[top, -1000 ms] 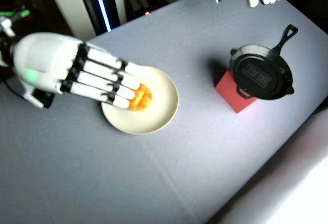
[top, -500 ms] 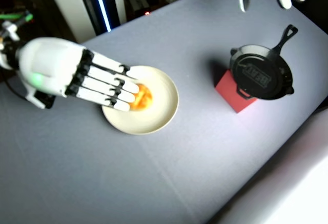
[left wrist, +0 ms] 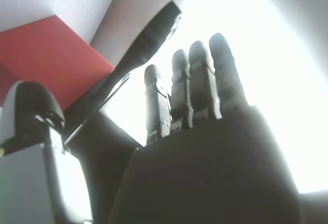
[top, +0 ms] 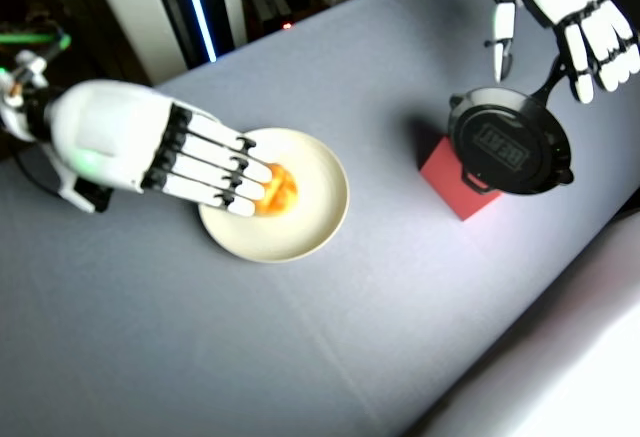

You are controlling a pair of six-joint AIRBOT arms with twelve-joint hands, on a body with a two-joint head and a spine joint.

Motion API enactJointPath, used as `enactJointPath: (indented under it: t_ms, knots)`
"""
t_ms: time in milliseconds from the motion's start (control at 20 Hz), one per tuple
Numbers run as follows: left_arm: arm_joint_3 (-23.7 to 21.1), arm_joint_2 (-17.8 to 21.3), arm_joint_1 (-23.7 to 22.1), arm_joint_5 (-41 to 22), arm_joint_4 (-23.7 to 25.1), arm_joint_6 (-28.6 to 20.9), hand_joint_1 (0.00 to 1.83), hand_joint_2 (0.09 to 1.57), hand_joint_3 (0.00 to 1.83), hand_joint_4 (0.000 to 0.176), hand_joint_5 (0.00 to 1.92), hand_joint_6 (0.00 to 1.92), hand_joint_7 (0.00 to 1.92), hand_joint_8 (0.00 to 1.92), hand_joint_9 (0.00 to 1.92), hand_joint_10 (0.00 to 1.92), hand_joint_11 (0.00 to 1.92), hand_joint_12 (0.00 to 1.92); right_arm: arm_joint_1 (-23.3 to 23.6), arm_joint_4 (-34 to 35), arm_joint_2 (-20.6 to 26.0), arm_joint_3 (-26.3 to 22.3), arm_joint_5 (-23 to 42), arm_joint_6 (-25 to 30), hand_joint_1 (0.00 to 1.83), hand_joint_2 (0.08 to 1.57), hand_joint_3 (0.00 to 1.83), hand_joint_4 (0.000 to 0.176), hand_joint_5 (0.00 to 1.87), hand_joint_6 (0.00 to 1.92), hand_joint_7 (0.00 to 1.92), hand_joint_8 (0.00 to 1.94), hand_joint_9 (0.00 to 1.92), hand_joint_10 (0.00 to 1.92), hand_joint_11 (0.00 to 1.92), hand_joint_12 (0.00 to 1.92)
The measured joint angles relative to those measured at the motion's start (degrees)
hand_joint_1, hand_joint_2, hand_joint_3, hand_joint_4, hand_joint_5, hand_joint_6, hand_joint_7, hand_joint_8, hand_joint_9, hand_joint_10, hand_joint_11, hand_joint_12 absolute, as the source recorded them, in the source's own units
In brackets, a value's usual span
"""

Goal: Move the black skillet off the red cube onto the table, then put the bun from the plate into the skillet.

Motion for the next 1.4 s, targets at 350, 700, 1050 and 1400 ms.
enactJointPath:
  t_ms: [350,700,1050,1400]
  knots:
    - [6.2,-4.3,-3.0,7.1,-3.2,-1.6,0.91,1.2,0.0,0.022,0.83,1.87,0.92,1.89,1.12,1.89,1.23,1.91,0.2,-0.9,-0.6,0.4,-0.9,0.6,0.6,1.32,0.0,0.0,0.55,0.01,0.54,0.01,0.55,0.01,0.57,0.1]
    - [4.5,-4.0,0.3,-0.9,1.8,-17.7,1.41,1.26,0.0,0.0,1.26,1.92,1.48,1.92,1.65,1.92,1.66,1.92,0.2,-1.1,-1.0,0.4,-1.4,1.1,0.54,1.32,0.0,0.0,0.56,0.0,0.56,0.0,0.52,0.0,0.52,0.1]
    - [-2.6,-1.0,6.2,-16.2,6.3,-26.6,1.43,1.24,0.0,0.0,1.19,1.92,1.38,1.92,1.58,1.92,1.65,1.92,0.2,-1.1,-1.2,0.5,-1.6,1.4,0.52,1.34,0.0,0.0,0.56,0.0,0.57,0.0,0.56,0.01,0.57,0.16]
    - [-12.8,3.9,14.9,-28.4,15.6,-28.0,1.31,1.26,0.0,0.0,1.22,1.92,1.4,1.92,1.59,1.92,1.64,1.92,0.2,-1.0,-1.2,0.5,-1.8,1.6,0.55,1.34,0.0,0.005,0.55,0.0,0.58,0.0,0.57,0.0,0.58,0.19]
